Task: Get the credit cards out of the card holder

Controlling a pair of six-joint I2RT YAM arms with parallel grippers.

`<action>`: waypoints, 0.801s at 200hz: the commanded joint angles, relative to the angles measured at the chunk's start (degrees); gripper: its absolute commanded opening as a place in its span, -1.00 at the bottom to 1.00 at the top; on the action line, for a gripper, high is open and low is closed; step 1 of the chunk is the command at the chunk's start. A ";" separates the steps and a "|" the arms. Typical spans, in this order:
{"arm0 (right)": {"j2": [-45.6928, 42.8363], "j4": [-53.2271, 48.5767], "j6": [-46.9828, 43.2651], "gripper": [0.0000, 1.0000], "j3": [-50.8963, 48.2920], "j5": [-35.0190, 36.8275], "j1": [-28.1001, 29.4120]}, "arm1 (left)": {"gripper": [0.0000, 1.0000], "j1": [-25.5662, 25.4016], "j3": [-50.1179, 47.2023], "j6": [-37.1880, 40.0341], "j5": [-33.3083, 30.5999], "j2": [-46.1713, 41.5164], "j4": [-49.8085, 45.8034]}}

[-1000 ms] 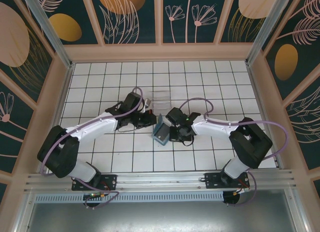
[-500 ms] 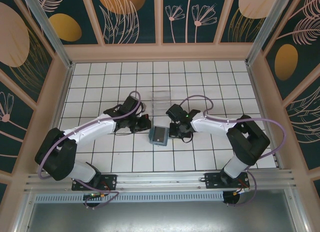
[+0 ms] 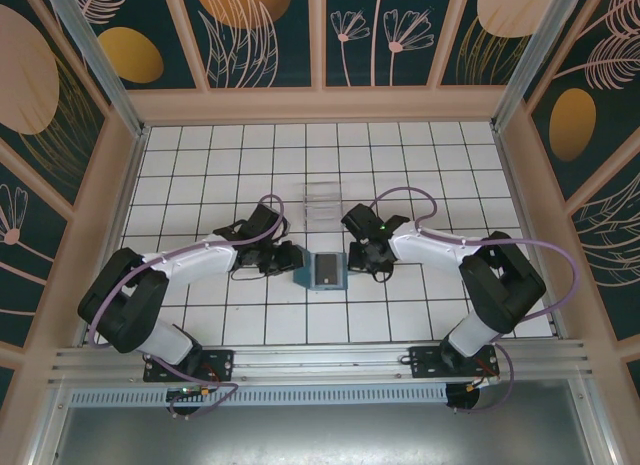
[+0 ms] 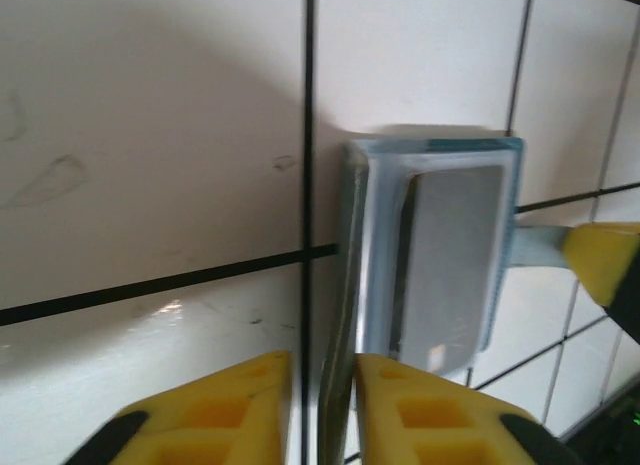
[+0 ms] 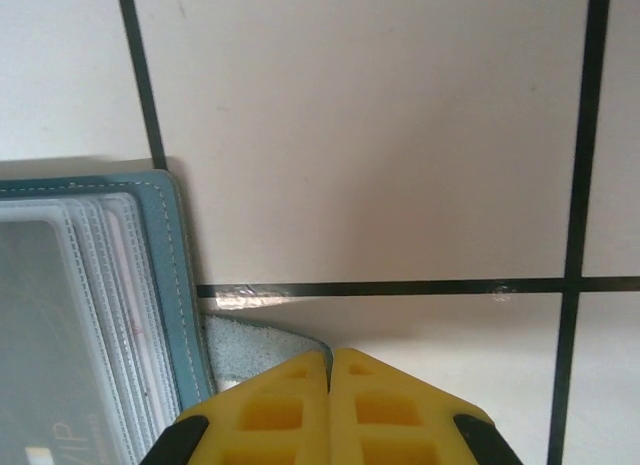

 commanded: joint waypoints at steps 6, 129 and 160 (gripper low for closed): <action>-1.40 -4.00 -0.78 -1.00 0.42 3.74 -0.43 | -0.42 -0.31 0.20 1.53 -5.36 -0.70 -5.49; -3.36 -11.84 -1.14 -0.62 7.27 7.34 -0.35 | -0.45 -0.25 -2.52 3.06 -2.35 -4.20 -7.38; -3.62 -13.41 -2.21 -0.53 10.64 5.94 -0.26 | -0.35 -0.23 1.85 3.90 -7.91 -5.72 -12.71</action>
